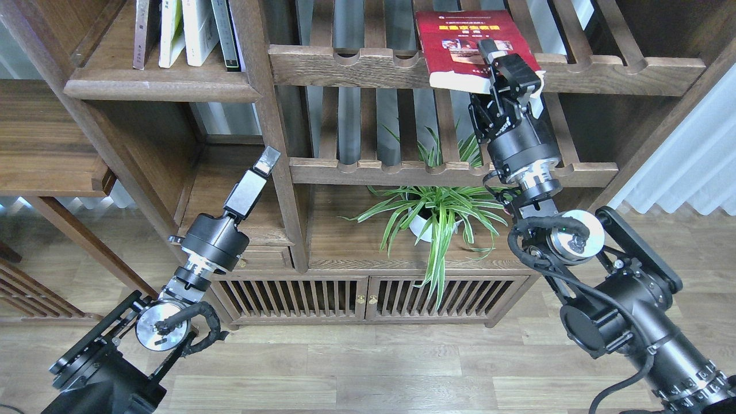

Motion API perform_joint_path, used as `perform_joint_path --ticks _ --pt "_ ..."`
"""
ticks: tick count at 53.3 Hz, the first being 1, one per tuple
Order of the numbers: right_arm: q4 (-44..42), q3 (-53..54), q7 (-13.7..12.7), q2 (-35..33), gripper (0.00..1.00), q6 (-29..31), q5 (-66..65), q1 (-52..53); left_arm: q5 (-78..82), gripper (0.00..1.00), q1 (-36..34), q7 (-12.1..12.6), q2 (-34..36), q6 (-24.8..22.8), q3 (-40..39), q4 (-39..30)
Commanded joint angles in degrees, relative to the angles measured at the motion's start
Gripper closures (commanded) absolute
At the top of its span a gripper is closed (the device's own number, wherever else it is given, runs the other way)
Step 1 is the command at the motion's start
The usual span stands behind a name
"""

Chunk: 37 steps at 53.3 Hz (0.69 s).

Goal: Organize books on shelf
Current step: 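Push the right gripper against the red book's lower edge, then tip the red book forward off the upper shelf with the right gripper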

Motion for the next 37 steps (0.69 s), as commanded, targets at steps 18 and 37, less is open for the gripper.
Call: perform_joint_path --ticks 18,37 --pt "0.01 1.25 0.16 1.65 0.95 12.02 0.26 -2.25 0.0 0.0 2.21 -0.62 0.27 0.0 0.27 1.61" --pt "0.89 -1.03 -0.19 1.39 0.96 21.39 0.0 -6.38 -0.35 0.0 2.47 -0.36 -0.61 0.0 1.41 2.13"
